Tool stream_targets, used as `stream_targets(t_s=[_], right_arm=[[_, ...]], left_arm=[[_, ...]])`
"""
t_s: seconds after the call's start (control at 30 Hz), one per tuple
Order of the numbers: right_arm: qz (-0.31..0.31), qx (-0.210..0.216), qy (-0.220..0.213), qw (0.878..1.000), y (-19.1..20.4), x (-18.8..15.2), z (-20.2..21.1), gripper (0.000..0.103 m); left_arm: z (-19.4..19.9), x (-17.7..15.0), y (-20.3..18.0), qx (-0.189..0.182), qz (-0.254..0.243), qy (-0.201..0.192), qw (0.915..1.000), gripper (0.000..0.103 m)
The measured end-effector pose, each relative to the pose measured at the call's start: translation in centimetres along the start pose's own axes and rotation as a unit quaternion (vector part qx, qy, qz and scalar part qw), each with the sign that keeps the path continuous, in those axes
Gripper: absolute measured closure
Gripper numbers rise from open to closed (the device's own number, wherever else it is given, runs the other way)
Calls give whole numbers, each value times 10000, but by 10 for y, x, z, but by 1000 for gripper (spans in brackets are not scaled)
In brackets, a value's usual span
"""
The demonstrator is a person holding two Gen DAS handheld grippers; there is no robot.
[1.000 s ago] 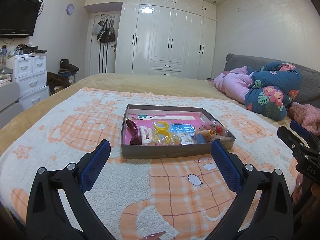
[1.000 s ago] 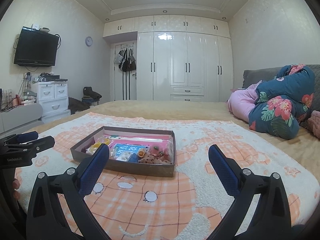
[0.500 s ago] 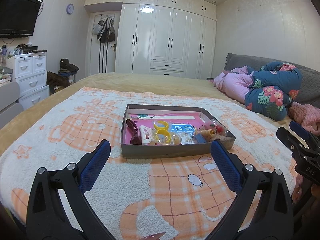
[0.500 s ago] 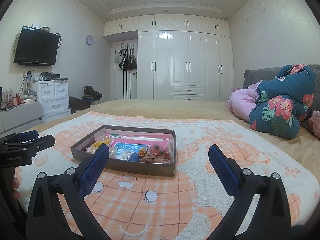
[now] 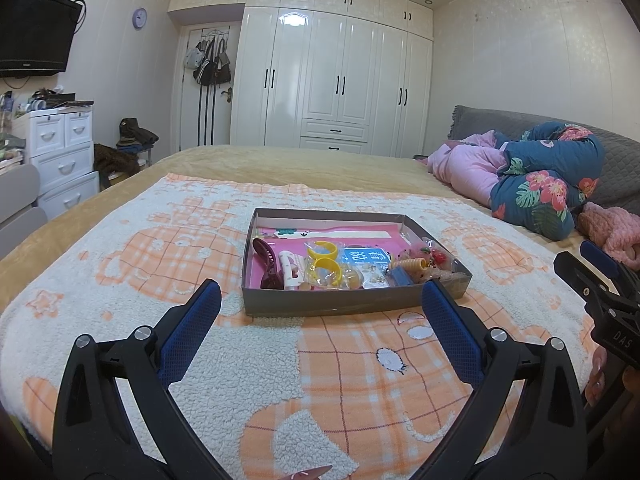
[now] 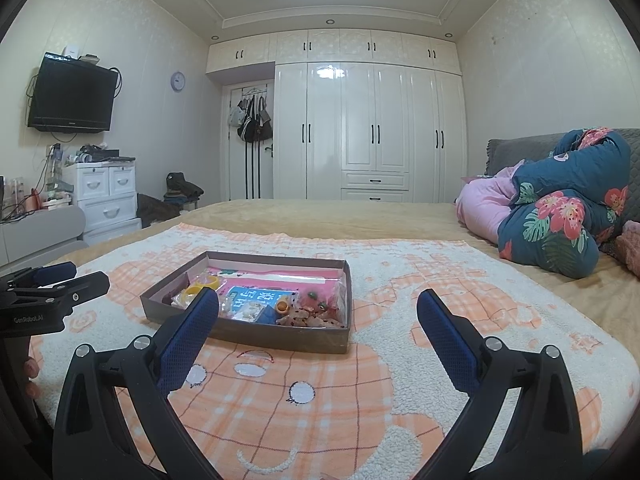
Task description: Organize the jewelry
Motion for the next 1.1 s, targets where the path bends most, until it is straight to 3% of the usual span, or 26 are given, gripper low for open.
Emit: stream_targets(t_s=[1.1], right_arm=[[7,-12,-6,10000,-1,0,2,6]], left_arm=[[2,-3,1,9,-20,26,10000,11]])
Point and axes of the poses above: each gripper's, at about its wrist camera, not at the fingertips, and z roughly against the way its jaws point, y to its left, x to its top, the point moved 9 cm from there along -z, roughly the way its jaws point, and after that the axes turned 6 degrees about -y, right-handed, at the moved point
